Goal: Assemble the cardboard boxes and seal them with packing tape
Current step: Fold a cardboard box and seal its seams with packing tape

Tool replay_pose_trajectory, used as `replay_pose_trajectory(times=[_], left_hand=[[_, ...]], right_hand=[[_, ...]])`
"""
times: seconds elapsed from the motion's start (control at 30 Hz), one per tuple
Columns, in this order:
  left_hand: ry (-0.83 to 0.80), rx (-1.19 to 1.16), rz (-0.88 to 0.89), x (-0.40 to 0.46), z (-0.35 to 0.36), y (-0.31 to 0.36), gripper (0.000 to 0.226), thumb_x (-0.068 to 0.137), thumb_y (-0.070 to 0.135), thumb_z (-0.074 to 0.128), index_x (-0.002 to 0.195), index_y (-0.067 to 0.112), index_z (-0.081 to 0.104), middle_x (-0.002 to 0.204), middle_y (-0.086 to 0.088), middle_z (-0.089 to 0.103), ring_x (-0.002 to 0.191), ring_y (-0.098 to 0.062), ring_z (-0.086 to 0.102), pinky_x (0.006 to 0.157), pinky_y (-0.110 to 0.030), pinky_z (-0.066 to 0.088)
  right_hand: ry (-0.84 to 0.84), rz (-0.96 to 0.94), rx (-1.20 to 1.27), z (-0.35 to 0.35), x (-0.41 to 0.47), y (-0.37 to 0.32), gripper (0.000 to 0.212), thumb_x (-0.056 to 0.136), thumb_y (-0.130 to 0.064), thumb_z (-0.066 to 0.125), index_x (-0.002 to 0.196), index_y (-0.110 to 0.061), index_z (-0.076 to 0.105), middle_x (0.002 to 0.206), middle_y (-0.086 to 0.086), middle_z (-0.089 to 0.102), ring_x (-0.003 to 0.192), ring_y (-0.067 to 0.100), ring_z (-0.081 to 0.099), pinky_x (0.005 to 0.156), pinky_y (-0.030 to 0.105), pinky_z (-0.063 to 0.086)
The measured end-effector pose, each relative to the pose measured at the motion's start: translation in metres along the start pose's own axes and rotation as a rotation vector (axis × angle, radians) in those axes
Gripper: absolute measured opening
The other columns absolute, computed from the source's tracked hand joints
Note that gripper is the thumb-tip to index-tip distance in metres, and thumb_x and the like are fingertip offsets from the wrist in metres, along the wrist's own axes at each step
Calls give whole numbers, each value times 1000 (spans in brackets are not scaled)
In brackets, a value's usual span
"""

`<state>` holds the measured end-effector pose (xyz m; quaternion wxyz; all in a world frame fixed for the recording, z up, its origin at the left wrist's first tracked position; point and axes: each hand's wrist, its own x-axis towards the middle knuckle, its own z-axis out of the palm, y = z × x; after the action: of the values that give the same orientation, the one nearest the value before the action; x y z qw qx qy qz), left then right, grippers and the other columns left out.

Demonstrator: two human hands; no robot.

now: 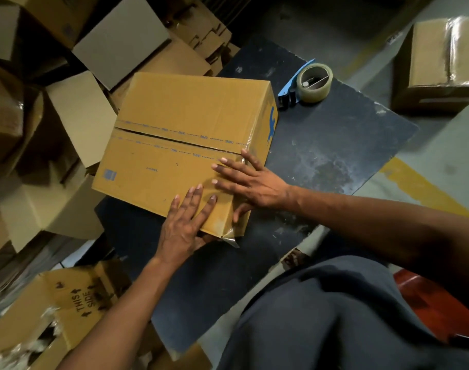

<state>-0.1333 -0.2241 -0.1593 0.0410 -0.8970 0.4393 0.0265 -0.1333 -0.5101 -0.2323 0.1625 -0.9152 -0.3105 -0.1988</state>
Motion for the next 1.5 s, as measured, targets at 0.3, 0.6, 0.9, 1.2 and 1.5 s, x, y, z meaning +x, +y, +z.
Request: replay_pose_trajectory(times=[0.3, 0.6, 0.9, 1.2, 1.5], left_hand=[[19, -7, -4, 0, 2, 0, 111, 78, 50, 82, 165, 23, 18, 171, -17, 16, 158, -34, 19, 121, -64, 27], [-3, -39, -27, 0, -3, 4, 108, 84, 73, 63, 166, 24, 14, 173, -14, 11, 159, -32, 14, 124, -61, 22], [56, -163, -196, 5, -10, 27, 104, 75, 84, 61, 156, 22, 44, 170, -12, 22, 158, -26, 20, 122, -64, 25], [134, -391, -520, 12, 1, 55, 84, 63, 60, 68, 138, 23, 66, 168, -2, 30, 159, -16, 18, 125, -61, 16], [236, -316, -484, 2, 8, 61, 79, 77, 66, 70, 143, 26, 55, 156, -1, 41, 153, -22, 33, 122, -59, 29]], right_hand=[[-35, 45, 73, -11, 5, -25, 107, 83, -88, 50, 161, -17, 31, 168, 16, 22, 159, 33, 10, 120, 72, 7], [-143, -95, -56, -3, -3, -6, 112, 79, -75, 68, 165, -21, 19, 170, 14, 19, 158, 34, 9, 122, 68, 4], [-165, -105, -34, -6, -3, -6, 126, 69, -77, 73, 165, -23, 13, 170, 10, 18, 159, 31, 7, 123, 67, 1], [-164, -111, 41, -5, -5, -4, 130, 67, -92, 60, 165, -21, 15, 170, 10, 21, 159, 31, 9, 122, 68, 1], [-1, 14, 150, 3, -3, -22, 120, 75, -90, 58, 161, -14, 22, 161, 12, 40, 157, 31, 21, 123, 66, 1]])
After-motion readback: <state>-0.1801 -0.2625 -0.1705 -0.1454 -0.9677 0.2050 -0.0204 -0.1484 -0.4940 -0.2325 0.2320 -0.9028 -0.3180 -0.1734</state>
